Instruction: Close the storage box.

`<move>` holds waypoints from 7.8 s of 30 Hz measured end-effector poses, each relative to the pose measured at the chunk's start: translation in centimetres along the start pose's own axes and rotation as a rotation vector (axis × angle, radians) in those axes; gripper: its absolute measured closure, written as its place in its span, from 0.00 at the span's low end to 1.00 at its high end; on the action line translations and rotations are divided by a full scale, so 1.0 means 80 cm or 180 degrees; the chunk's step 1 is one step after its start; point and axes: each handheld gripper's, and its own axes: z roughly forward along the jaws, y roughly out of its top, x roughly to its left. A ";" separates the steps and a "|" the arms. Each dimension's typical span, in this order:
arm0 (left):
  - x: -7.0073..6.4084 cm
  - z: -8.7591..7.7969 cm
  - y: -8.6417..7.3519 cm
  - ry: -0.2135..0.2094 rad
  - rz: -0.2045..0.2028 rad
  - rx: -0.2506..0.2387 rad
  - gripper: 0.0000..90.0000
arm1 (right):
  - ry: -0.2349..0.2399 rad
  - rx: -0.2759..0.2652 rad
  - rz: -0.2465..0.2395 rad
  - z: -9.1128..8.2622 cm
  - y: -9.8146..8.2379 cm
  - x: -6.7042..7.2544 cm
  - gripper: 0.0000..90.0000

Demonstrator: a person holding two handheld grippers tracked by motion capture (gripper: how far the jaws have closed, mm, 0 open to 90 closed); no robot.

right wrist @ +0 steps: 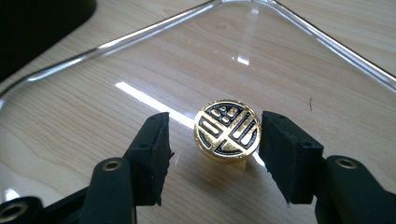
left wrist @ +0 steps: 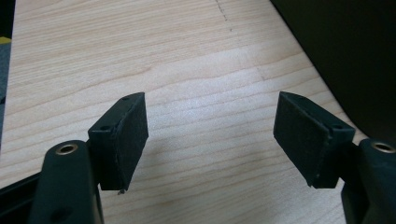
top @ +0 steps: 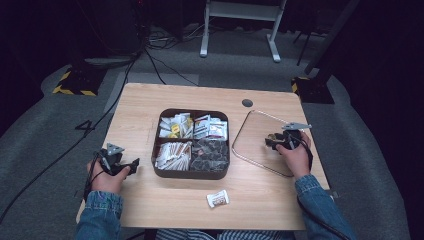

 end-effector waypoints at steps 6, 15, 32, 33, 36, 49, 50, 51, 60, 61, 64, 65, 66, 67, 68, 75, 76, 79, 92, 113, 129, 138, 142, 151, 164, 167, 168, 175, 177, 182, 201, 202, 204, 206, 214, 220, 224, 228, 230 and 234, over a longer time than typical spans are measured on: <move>0.001 0.007 -0.004 -0.0017 -0.0005 0.0023 0.30 | -0.0033 0.0006 -0.0005 0.008 -0.003 -0.003 0.55; 0.000 0.013 -0.007 -0.0014 0.0069 -0.0019 0.26 | -0.0015 -0.0079 -0.0056 0.011 -0.005 -0.006 0.65; -0.001 0.014 -0.007 -0.0009 0.0071 -0.0013 0.25 | 0.0038 -0.0257 0.0009 -0.006 -0.001 -0.010 0.66; -0.001 0.014 -0.007 -0.0007 0.0068 -0.0017 0.25 | 0.0047 -0.0285 0.0000 -0.008 0.001 -0.010 0.66; -0.001 0.014 -0.007 -0.0008 0.0067 -0.0017 0.25 | 0.0091 -0.0340 -0.0008 -0.018 0.006 -0.008 0.66; -0.003 0.014 -0.007 0.0022 0.0041 -0.0017 0.25 | 0.0244 -0.0544 -0.0043 -0.053 0.037 -0.003 0.66; -0.003 0.014 -0.007 0.0023 0.0039 -0.0018 0.25 | 0.0248 -0.0561 -0.0061 -0.055 0.039 -0.002 0.66; -0.003 0.014 -0.007 0.0024 0.0039 -0.0017 0.25 | 0.0251 -0.0574 -0.0063 -0.056 0.040 -0.001 0.66; -0.003 0.014 -0.007 -0.0002 0.0054 -0.0006 0.23 | 0.0301 -0.0665 -0.0126 -0.074 0.052 0.012 0.66; -0.003 0.014 -0.007 -0.0002 0.0054 -0.0006 0.23 | 0.0307 -0.0674 -0.0136 -0.075 0.053 0.013 0.66; -0.003 0.015 -0.006 -0.0005 0.0048 -0.0007 0.23 | 0.0343 -0.0672 -0.0177 -0.078 0.058 0.020 0.66; -0.003 0.015 -0.006 -0.0014 0.0055 -0.0009 0.22 | 0.0362 -0.0680 -0.0190 -0.077 0.060 0.022 0.66; -0.003 0.015 -0.006 -0.0022 0.0057 -0.0004 0.21 | 0.0390 -0.0678 -0.0206 -0.077 0.063 0.025 0.66; -0.003 0.015 -0.006 -0.0022 0.0057 -0.0004 0.20 | 0.0412 -0.0673 -0.0202 -0.076 0.064 0.028 0.66; -0.003 0.015 -0.006 -0.0027 0.0085 0.0006 0.19 | 0.0435 -0.0674 -0.0210 -0.075 0.067 0.032 0.66; -0.004 0.015 -0.006 -0.0028 0.0075 0.0008 0.19 | 0.0581 -0.0672 -0.0352 -0.071 0.086 0.057 0.66; -0.004 0.015 -0.006 -0.0023 0.0078 0.0007 0.19 | 0.0606 -0.0673 -0.0350 -0.071 0.089 0.064 0.66; -0.004 0.015 -0.006 -0.0023 0.0078 0.0007 0.19 | 0.0688 -0.0683 -0.0419 -0.072 0.099 0.080 0.66; -0.002 0.018 -0.003 -0.0061 0.0124 0.0024 0.17 | 0.0880 -0.0584 -0.0665 -0.068 0.139 0.140 0.66; -0.002 0.021 -0.001 -0.0071 0.0135 0.0020 0.16 | 0.1111 -0.0424 -0.0897 -0.040 0.165 0.215 0.66; -0.002 0.021 -0.001 -0.0070 0.0139 0.0023 0.16 | 0.1180 -0.0177 -0.0993 0.027 0.180 0.260 0.66; -0.002 0.021 -0.001 -0.0084 0.0132 0.0030 0.16 | 0.1122 -0.0074 -0.1027 0.055 0.173 0.276 0.66; -0.002 0.021 -0.001 -0.0081 0.0140 0.0026 0.16 | 0.1092 -0.0052 -0.1034 0.066 0.171 0.281 0.65; -0.001 0.021 -0.001 -0.0082 0.0146 0.0026 0.16 | 0.0990 -0.0032 -0.1099 0.080 0.164 0.292 0.65; -0.001 0.021 0.000 -0.0084 0.0142 0.0024 0.16 | 0.0955 -0.0008 -0.1050 0.085 0.157 0.297 0.65; -0.002 0.021 0.000 -0.0084 0.0140 0.0024 0.16 | 0.0956 0.0011 -0.1012 0.086 0.155 0.297 0.65; -0.002 0.021 0.000 -0.0084 0.0141 0.0025 0.16 | 0.0971 0.0013 -0.1004 0.088 0.154 0.296 0.65; -0.002 0.021 0.000 -0.0084 0.0141 0.0025 0.16 | 0.0974 -0.0025 -0.1017 0.092 0.154 0.292 0.65; -0.002 0.021 0.000 -0.0085 0.0141 0.0025 0.16 | 0.1005 -0.0052 -0.1007 0.094 0.152 0.292 0.65; -0.001 0.021 0.000 -0.0084 0.0142 0.0025 0.16 | 0.1009 -0.0074 -0.1028 0.095 0.152 0.291 0.65; -0.002 0.021 0.000 -0.0085 0.0142 0.0025 0.16 | 0.1048 -0.0374 -0.1001 0.073 0.167 0.288 0.42; -0.002 0.021 0.000 -0.0085 0.0142 0.0026 0.16 | 0.1050 -0.0381 -0.0998 0.071 0.168 0.287 0.42; -0.002 0.021 0.000 -0.0083 0.0143 0.0025 0.16 | 0.1061 -0.0393 -0.1000 0.066 0.168 0.284 0.42; -0.002 0.021 -0.001 -0.0084 0.0143 0.0024 0.16 | 0.1074 -0.0406 -0.0996 0.060 0.169 0.280 0.40; -0.002 0.021 -0.001 -0.0084 0.0145 0.0029 0.16 | 0.1061 -0.0475 -0.0937 0.033 0.169 0.254 0.36; -0.002 0.020 -0.001 -0.0084 0.0146 0.0030 0.16 | 0.1039 -0.0478 -0.0930 0.010 0.163 0.236 0.34; -0.001 0.021 -0.001 -0.0097 0.0144 0.0029 0.16 | 0.1045 -0.0473 -0.0916 -0.005 0.158 0.225 0.33; -0.001 0.021 -0.001 -0.0095 0.0148 0.0028 0.15 | 0.1035 -0.0477 -0.0852 -0.019 0.153 0.212 0.31; -0.001 0.021 -0.001 -0.0095 0.0147 0.0028 0.15 | 0.1022 -0.0475 -0.0834 -0.025 0.149 0.207 0.30; -0.001 0.020 -0.001 -0.0089 0.0155 0.0037 0.15 | 0.1007 -0.0479 -0.0803 -0.035 0.141 0.193 0.30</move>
